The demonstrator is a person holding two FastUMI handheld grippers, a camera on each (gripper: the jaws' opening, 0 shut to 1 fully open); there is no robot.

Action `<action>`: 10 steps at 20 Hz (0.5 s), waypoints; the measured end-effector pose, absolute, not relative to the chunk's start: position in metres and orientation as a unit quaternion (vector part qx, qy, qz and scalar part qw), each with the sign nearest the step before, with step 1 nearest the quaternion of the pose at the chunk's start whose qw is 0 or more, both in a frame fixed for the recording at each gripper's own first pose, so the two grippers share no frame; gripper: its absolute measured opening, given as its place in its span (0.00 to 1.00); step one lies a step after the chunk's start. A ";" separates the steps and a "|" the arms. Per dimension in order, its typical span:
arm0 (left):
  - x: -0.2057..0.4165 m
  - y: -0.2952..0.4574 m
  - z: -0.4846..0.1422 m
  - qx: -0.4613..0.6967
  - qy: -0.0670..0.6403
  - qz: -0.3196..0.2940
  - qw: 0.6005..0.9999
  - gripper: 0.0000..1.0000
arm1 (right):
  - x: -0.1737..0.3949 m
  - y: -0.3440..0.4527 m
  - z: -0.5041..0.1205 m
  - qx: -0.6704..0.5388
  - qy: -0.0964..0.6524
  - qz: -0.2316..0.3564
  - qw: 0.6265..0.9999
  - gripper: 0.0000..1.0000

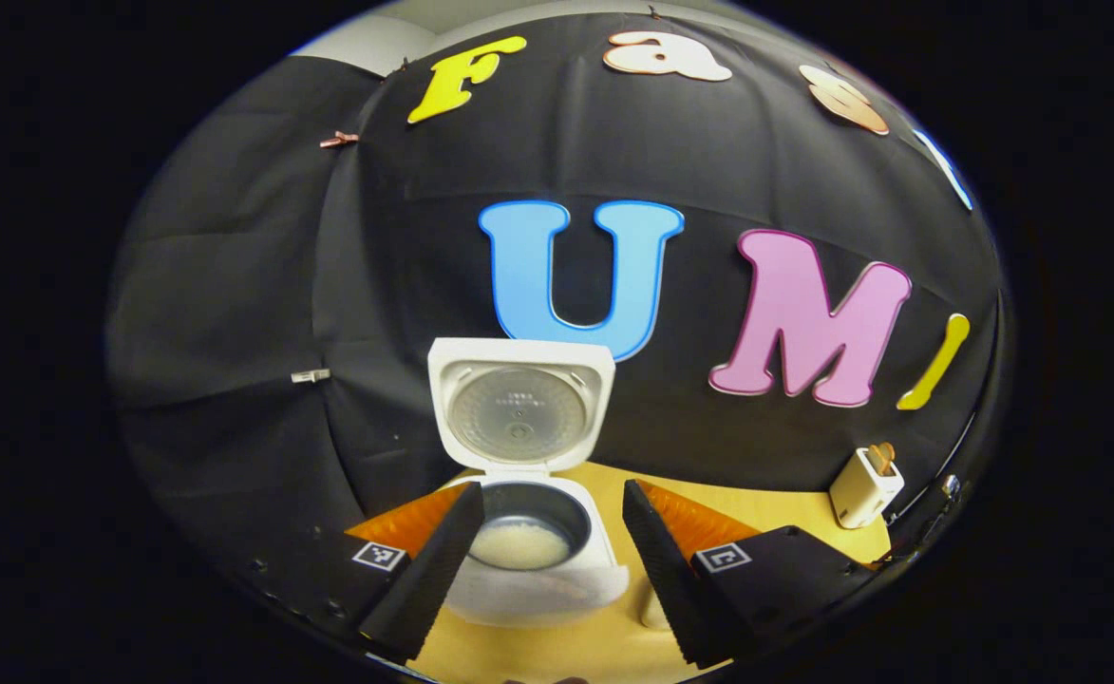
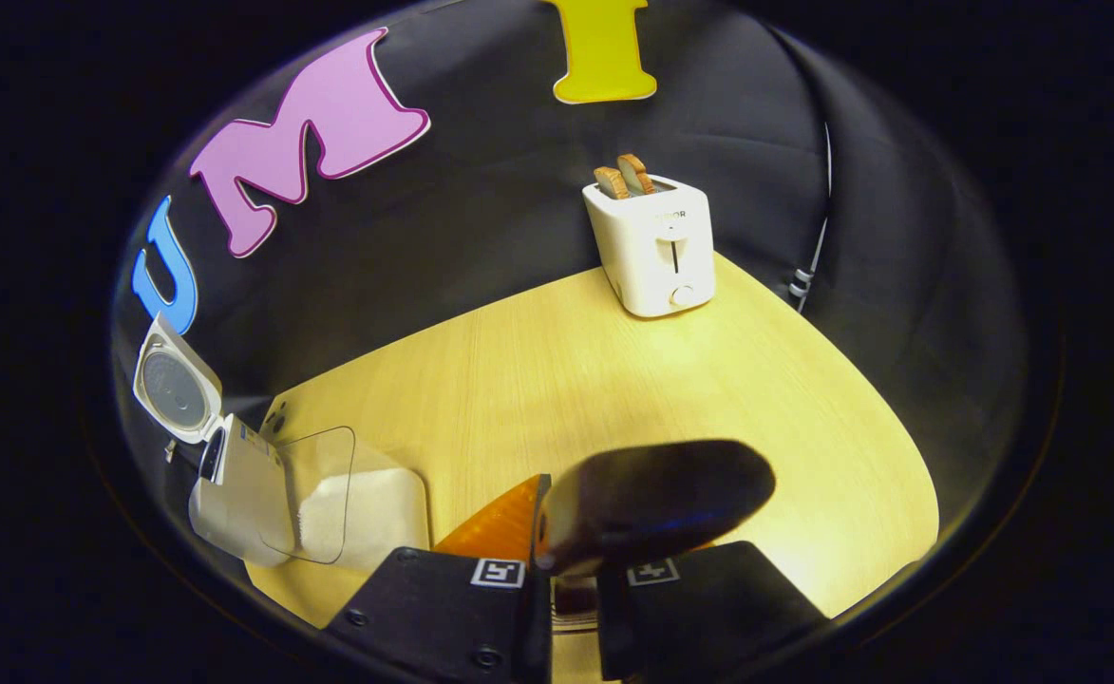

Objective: Close the left gripper, press the button to open the rice cooker; take a wooden spoon from the chopstick holder with the right hand, scoop a spoonful of rice and pour it into the rice cooker, then put the wooden spoon back into the chopstick holder.

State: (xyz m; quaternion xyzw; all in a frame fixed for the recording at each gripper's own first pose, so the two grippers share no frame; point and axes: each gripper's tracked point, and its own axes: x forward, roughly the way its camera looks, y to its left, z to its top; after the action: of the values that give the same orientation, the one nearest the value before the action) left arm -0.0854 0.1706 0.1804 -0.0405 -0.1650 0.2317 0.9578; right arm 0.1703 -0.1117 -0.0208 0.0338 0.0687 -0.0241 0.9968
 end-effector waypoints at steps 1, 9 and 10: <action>-0.085 0.179 0.190 -0.041 -0.168 0.231 0.957 0.95 | 0.167 -0.113 -0.018 0.034 0.064 -0.028 0.997 0.09; -0.052 0.249 0.262 -0.014 -0.167 0.232 0.958 0.95 | 0.121 -0.124 -0.006 0.031 0.051 -0.085 0.995 0.98; -0.047 0.255 0.273 -0.013 -0.173 0.225 0.959 0.95 | 0.114 -0.123 -0.005 0.031 0.049 -0.093 0.994 0.98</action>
State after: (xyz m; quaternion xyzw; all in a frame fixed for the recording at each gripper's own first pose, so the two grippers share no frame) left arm -0.0469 0.2552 0.2727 -0.0126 -0.1727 0.2253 0.9588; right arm 0.1137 -0.1229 -0.0054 0.0306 0.0494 -0.0931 0.9940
